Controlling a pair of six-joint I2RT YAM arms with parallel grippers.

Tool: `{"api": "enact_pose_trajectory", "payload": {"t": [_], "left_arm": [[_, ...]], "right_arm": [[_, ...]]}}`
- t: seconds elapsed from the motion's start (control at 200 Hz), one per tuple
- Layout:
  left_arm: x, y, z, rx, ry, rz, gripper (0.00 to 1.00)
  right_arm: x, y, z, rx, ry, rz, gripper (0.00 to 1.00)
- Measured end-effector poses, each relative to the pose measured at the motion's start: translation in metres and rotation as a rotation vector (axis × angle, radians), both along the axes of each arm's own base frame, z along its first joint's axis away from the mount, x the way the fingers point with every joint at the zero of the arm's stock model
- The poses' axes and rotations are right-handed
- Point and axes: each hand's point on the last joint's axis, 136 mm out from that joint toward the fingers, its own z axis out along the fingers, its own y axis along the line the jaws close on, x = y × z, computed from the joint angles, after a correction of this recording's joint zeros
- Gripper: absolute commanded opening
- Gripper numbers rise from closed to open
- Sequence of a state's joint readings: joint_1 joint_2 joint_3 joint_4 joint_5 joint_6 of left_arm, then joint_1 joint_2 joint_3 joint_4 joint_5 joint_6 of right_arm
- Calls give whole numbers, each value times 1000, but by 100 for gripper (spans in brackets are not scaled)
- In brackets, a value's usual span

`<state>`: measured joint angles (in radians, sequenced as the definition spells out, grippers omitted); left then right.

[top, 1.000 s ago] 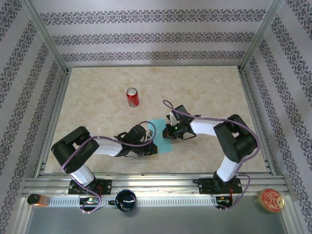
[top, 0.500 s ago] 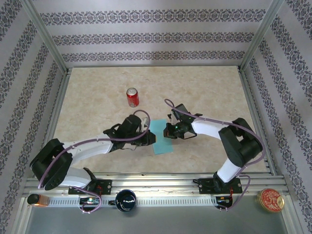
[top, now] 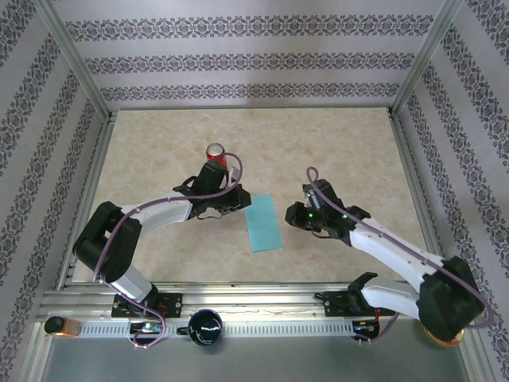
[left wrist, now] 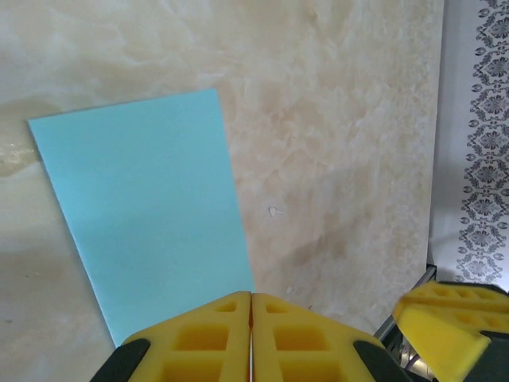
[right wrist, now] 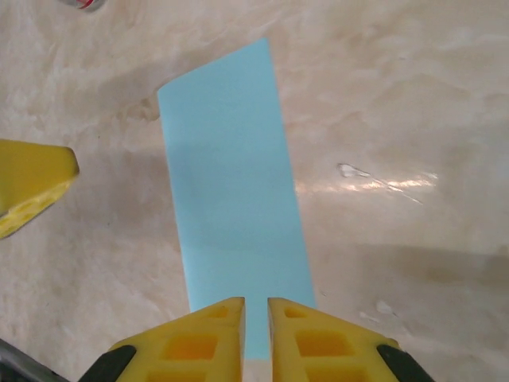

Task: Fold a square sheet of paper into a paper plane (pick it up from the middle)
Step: Fold the triangle a second time at the center of the table.

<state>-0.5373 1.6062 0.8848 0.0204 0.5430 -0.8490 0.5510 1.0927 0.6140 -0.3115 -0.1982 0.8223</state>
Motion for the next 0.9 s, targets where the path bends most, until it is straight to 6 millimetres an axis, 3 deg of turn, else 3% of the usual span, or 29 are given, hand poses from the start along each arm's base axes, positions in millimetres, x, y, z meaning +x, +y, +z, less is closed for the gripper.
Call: {"api": "enact_pose_trajectory", "payload": {"t": [0.15, 0.405, 0.65, 0.899], "left_arm": [[11, -2, -24, 13, 61, 0, 7], [20, -4, -46, 9, 107, 1, 7], [36, -5, -60, -1, 115, 25, 7], [47, 7, -76, -6, 126, 59, 7]], "right_arm": [[-12, -14, -14, 35, 67, -63, 23], [-24, 1, -15, 114, 132, -22, 28], [-35, 15, -42, 108, 269, 33, 29], [-38, 28, -57, 110, 339, 75, 31]]}}
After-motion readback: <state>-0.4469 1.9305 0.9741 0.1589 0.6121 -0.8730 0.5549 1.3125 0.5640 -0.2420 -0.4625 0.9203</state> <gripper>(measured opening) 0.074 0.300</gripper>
